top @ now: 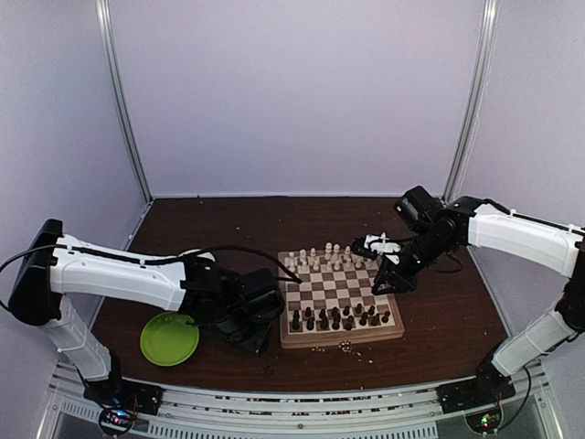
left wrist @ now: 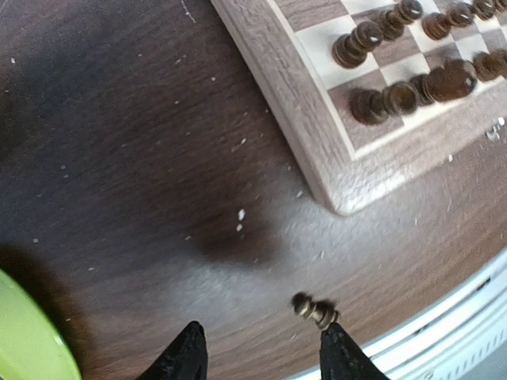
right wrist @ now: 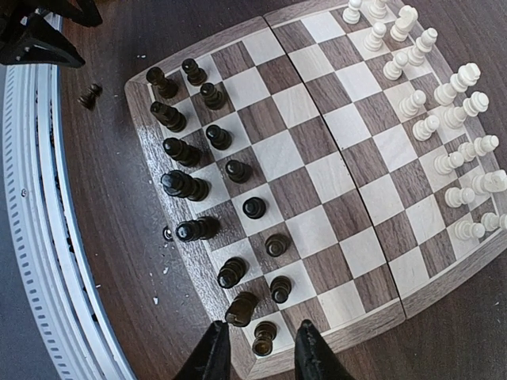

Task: Set up the chess pieces on the board
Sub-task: Pick up the pawn from the center of the board.

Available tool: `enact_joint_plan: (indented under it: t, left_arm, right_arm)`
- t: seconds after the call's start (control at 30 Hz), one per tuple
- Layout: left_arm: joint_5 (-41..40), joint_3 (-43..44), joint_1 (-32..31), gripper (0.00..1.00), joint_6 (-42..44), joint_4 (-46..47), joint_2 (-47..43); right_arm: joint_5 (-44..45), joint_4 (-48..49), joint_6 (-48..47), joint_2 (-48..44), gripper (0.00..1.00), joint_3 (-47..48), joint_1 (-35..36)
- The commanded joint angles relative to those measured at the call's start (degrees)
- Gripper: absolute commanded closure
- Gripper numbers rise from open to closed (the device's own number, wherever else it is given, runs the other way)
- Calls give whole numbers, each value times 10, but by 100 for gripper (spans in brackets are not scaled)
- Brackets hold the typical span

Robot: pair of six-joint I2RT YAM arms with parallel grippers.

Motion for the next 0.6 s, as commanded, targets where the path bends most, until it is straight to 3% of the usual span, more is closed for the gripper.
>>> enact_joint_plan:
  t: [0.0,0.57]
  left_arm:
    - [-14,28,-5,49,-78,25,43]
    - [-3,139,-25,44,-63,-34,178]
  right_arm:
    - [6,1,0,0,70,-5,3]
    - [7,-4,-19,-15,70,-12,3]
